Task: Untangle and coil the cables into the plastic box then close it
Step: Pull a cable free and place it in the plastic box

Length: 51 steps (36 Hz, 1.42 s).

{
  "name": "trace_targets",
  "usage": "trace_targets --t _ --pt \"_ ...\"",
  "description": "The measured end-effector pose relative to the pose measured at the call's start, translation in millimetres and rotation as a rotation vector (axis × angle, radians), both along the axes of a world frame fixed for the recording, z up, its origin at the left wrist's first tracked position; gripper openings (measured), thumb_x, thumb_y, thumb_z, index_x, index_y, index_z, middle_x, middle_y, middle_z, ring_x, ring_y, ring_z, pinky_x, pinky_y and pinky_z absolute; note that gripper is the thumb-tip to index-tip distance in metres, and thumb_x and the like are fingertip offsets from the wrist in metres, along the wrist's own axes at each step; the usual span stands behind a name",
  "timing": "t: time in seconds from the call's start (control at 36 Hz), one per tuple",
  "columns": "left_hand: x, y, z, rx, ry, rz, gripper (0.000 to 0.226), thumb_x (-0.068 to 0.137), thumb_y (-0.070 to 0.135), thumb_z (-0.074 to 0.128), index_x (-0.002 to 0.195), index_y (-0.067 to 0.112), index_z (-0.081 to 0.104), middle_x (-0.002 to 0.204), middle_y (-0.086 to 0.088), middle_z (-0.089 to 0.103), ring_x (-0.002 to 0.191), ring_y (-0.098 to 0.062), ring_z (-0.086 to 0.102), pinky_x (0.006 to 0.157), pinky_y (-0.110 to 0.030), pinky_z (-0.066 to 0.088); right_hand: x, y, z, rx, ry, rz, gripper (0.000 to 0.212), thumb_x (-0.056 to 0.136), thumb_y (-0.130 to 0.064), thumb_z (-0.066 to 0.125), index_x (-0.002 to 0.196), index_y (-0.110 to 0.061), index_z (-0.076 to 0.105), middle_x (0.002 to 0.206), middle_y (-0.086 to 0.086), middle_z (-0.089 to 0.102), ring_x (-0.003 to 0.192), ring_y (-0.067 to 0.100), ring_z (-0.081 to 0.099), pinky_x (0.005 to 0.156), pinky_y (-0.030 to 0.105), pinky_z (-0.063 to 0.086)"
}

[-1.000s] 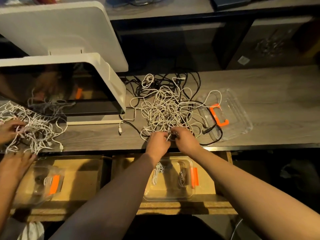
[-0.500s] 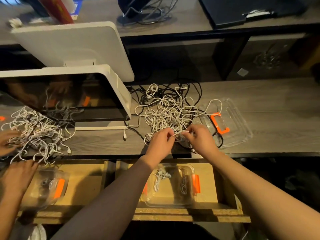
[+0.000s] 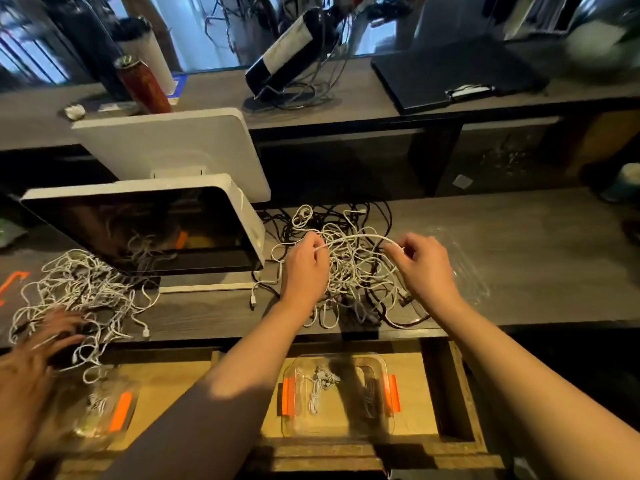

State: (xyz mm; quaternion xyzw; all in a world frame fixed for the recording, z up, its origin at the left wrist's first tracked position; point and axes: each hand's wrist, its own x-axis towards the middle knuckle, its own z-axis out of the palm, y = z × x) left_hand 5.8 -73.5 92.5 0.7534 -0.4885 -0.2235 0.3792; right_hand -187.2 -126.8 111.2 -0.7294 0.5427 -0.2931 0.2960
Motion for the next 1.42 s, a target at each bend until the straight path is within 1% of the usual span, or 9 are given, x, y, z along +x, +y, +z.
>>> trace_targets --t 0.36,0.5,0.72,0.89,1.0,1.11,1.19,1.31,1.42 --pt "12 3 27 0.068 0.064 -0.218 0.034 0.104 0.012 0.035 0.080 0.015 0.059 0.054 0.005 0.036 0.042 -0.005 0.034 0.047 -0.023 0.025 -16 -7 20 0.117 -0.066 -0.005 0.015 0.099 -0.027 0.058 0.088 -0.019 0.065 0.079 -0.001 0.064 0.076 0.018 0.060 0.063 0.027 0.044" --pt "-7 -3 33 0.117 0.067 -0.336 0.036 0.103 0.015 0.041 0.076 0.018 0.064 0.056 0.006 0.044 0.044 -0.003 0.038 0.048 -0.023 0.027 11 1 22 0.104 0.013 0.258 0.037 0.099 -0.029 0.057 0.134 -0.017 0.056 0.129 -0.004 0.059 0.121 0.010 0.052 0.102 0.031 0.044" --pt "-16 0 30 0.063 0.081 -0.300 0.026 0.103 0.021 0.041 0.079 0.027 0.047 0.068 0.005 0.048 0.059 -0.009 0.041 0.051 -0.019 0.029 22 9 22 0.214 0.044 0.398 0.021 0.102 -0.031 0.051 0.084 -0.024 0.060 0.074 -0.004 0.059 0.067 0.008 0.052 0.064 0.032 0.043" --pt "-11 0 11 0.138 0.263 -0.313 0.054 0.110 0.037 0.028 0.063 0.017 0.046 0.058 0.000 0.039 0.057 -0.017 0.036 0.061 -0.033 0.030 14 12 27 0.148 -0.177 0.311 0.020 0.102 -0.024 0.053 0.084 -0.020 0.061 0.069 -0.009 0.054 0.061 -0.001 0.049 0.057 0.014 0.038" --pt "-19 -6 -3 0.187 0.328 -0.296 0.059 0.094 0.064 0.026 0.058 0.022 0.046 0.062 0.001 0.054 0.068 -0.026 0.054 0.079 -0.038 0.044 7 11 33 0.137 -0.290 0.214 0.021 0.102 -0.024 0.051 0.091 -0.013 0.065 0.071 -0.008 0.057 0.061 -0.002 0.052 0.058 0.014 0.039" --pt "-25 -4 -11 0.319 0.281 -0.356 0.078 0.090 0.082 0.014 0.082 0.019 0.060 0.091 -0.002 0.065 0.083 -0.015 0.058 0.074 -0.024 0.038 -1 8 46 0.077 -0.410 0.089 0.022 0.102 -0.020 0.050 0.087 -0.011 0.063 0.064 -0.008 0.053 0.057 0.005 0.049 0.054 0.023 0.042" --pt "-31 2 -22 0.430 0.260 -0.452 0.060 0.094 0.070 0.028 0.103 0.020 0.061 0.099 0.003 0.062 0.090 -0.010 0.057 0.078 -0.027 0.042 -12 1 57 0.061 -0.513 -0.027 0.023 0.103 -0.018 0.049 0.084 -0.015 0.062 0.059 -0.006 0.048 0.053 0.009 0.047 0.051 0.028 0.043" --pt "-31 -6 -46 0.400 0.227 -0.415 0.030 0.105 0.040 0.046 0.086 0.019 0.057 0.086 -0.004 0.059 0.077 -0.017 0.054 0.072 -0.032 0.042 -29 -9 64 0.082 -0.593 -0.095 0.025 0.104 -0.018 0.048 0.083 -0.015 0.063 0.052 -0.009 0.045 0.050 0.010 0.043 0.052 0.035 0.040" --pt "-25 -22 -37 0.323 0.555 -0.139 0.034 0.105 0.019 0.033 0.073 0.016 0.045 0.073 -0.002 0.047 0.072 -0.018 0.046 0.082 -0.038 0.044 -40 -17 55 0.111 -0.483 -0.165 0.026 0.103 -0.023 0.050 0.087 -0.009 0.066 0.054 -0.004 0.043 0.050 0.008 0.041 0.053 0.029 0.036"
